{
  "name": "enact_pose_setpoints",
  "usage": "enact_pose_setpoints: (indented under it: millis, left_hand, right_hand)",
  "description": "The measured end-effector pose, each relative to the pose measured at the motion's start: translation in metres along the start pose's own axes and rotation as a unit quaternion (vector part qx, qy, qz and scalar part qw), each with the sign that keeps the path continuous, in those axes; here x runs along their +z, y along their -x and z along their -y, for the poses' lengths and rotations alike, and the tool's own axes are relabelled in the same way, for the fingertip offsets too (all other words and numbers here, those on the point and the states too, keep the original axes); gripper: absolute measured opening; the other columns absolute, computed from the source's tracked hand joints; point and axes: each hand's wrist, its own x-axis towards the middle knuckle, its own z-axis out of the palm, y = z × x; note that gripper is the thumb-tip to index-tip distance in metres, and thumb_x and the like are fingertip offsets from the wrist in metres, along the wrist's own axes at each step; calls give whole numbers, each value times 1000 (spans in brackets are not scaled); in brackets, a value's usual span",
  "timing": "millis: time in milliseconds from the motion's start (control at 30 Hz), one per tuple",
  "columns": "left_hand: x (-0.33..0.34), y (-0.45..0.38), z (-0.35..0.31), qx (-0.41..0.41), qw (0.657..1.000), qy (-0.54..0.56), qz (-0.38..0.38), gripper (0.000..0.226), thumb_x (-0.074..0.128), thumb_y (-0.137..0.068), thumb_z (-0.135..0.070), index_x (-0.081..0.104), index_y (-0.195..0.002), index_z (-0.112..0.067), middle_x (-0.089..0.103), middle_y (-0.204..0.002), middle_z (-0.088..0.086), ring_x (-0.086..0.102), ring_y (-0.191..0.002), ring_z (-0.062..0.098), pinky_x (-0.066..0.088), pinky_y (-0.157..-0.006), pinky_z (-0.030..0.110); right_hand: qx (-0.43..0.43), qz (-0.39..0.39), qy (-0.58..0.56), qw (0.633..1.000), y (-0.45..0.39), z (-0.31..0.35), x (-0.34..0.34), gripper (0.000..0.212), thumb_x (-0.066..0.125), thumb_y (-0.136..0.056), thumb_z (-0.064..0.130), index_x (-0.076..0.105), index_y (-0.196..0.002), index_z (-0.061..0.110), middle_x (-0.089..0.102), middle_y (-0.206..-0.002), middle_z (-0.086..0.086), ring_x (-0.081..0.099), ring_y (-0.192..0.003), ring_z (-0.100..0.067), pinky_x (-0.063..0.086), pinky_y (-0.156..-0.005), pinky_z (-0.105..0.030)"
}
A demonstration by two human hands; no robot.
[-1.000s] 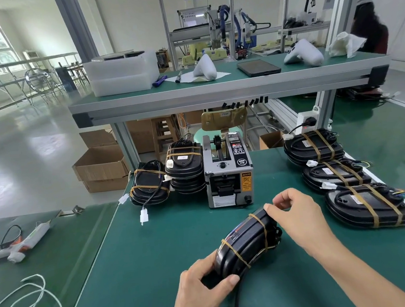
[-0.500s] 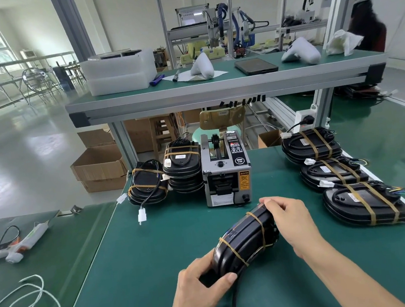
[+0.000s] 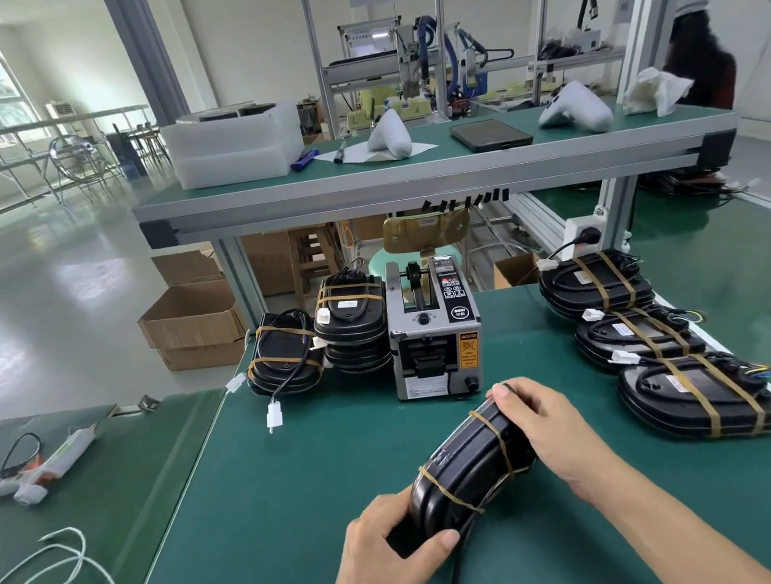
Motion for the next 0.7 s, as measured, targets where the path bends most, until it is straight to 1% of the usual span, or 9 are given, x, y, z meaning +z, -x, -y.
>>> enact_pose_setpoints:
  millis: [67,133,200,333,400,467,567,633,700]
  left_hand:
    - [0,0,-3,7,1000,2,-1,48,80,-69,-61,66,-114,-71,71,-108,-26,70,-106,5,49,-89,16]
    - [-2,1,-4,9,1000,19,-7,62,81,-71,-57,68,-132,-55,74,-115,-25,69,-115,2,48,-99,16]
    - [-4,1,-5,11,1000,29,-7,76,82,-70,-60,63,-141,-43,75,-119,-22,67,-121,0,46,-105,14]
    - [-5,0,-3,12,1000,20,-1,80,86,-67,-61,60,-142,-46,73,-121,-26,66,-121,-4,47,-104,12]
    - [-4,0,-2,0,1000,3,0,72,87,-67,-55,63,-135,-54,74,-118,-26,69,-115,-4,51,-98,15]
    - [-2,-1,-6,-13,1000,-8,-17,54,87,-65,-55,68,-114,-66,76,-105,-24,73,-98,-3,55,-83,14]
    - [4,-3,-8,-22,999,4,-39,37,74,-59,-56,61,-87,-77,72,-86,-37,70,-73,-9,48,-61,6]
    - [2,-2,-7,-29,999,18,-33,31,74,-57,-58,66,-84,-71,71,-81,-39,70,-73,-11,49,-61,6]
    - [-1,-1,-4,-26,999,36,-13,37,86,-61,-53,78,-98,-54,79,-91,-23,74,-86,-5,56,-76,15]
  right_hand:
    - [-15,16,29,999,2,17,-3,17,58,-103,46,68,-92,37,70,-81,14,62,-75,-5,50,-79,-29]
    - [-56,23,103,993,7,38,-3,18,57,-99,52,65,-94,37,69,-88,20,62,-82,-1,48,-82,-26]
    - [-137,14,201,970,19,58,5,27,52,-93,60,62,-94,35,64,-95,21,58,-95,0,37,-99,-23]
    - [-239,23,331,913,48,77,35,31,48,-94,60,58,-101,31,55,-101,19,51,-103,-7,11,-124,-35]
    - [-259,26,364,894,59,79,47,30,50,-96,57,59,-104,29,54,-102,16,51,-105,-9,9,-128,-39]
    - [-285,15,391,875,69,81,58,28,56,-94,53,62,-104,27,56,-101,14,55,-105,-12,16,-127,-42]
    - [-323,8,425,846,79,84,69,30,64,-89,52,68,-102,26,61,-98,13,61,-101,-13,20,-121,-47]
    - [-321,16,400,858,77,88,68,39,58,-90,61,70,-106,27,63,-101,16,60,-106,-7,12,-124,-49]
    - [-294,9,300,908,63,96,57,42,53,-92,67,72,-108,33,67,-105,22,58,-109,5,12,-125,-44]
